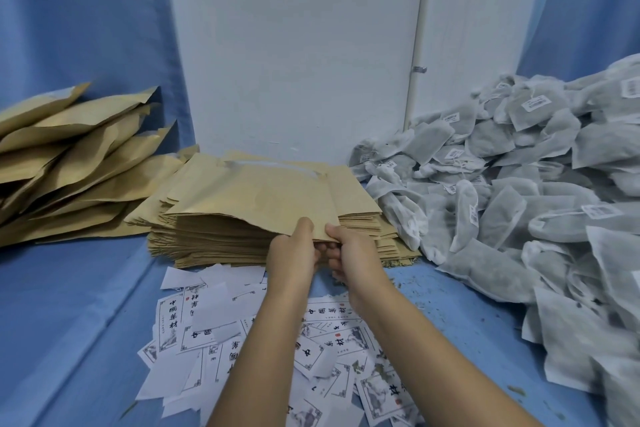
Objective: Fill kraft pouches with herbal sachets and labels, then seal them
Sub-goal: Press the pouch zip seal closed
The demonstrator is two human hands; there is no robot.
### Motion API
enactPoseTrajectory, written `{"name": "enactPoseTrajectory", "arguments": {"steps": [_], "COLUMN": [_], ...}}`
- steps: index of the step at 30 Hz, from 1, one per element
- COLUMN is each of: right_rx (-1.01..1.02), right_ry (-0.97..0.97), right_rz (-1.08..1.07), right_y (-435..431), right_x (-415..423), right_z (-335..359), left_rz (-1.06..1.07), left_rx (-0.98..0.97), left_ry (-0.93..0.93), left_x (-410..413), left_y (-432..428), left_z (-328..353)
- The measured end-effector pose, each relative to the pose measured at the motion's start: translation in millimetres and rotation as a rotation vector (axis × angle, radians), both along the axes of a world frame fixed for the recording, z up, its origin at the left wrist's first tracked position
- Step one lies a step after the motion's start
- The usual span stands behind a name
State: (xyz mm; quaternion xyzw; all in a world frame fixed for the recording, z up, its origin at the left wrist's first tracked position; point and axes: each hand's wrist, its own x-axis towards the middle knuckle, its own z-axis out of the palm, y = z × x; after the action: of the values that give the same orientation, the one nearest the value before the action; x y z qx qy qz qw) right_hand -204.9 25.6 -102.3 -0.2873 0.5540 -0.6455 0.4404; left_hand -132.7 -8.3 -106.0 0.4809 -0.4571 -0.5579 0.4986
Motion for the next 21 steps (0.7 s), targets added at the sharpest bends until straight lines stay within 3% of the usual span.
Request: {"name": "enactPoseTrajectory", "arguments": {"steps": [4, 9, 12, 17, 21], "right_rx": [-0.072, -0.085, -0.112, -0.059, -0.048], "right_ry": [-0.158, -0.127, -0.241, -0.171, -0.194], "right_rz": [-0.120, -0.152, -0.252, -0.235, -0.291], "right_y": [-3, -3, -4, -7, -7], "right_x": [3, 4, -4, -6, -10], "right_z": [-1, -5, -2, -5, -7], "left_rz": [-0.021, -0.252, -0.132, -0.118, 0.053], "left_rx": [0.008, 0.041, 0.010, 0.031, 0.040], "left_ry": [0.113, 0.097, 0.108, 0.137, 0.247], "left_x": [5, -2, -2, 2, 12], "left_y": [-4, 5, 3, 2, -3], "left_z": [2, 4, 4, 5, 7]}}
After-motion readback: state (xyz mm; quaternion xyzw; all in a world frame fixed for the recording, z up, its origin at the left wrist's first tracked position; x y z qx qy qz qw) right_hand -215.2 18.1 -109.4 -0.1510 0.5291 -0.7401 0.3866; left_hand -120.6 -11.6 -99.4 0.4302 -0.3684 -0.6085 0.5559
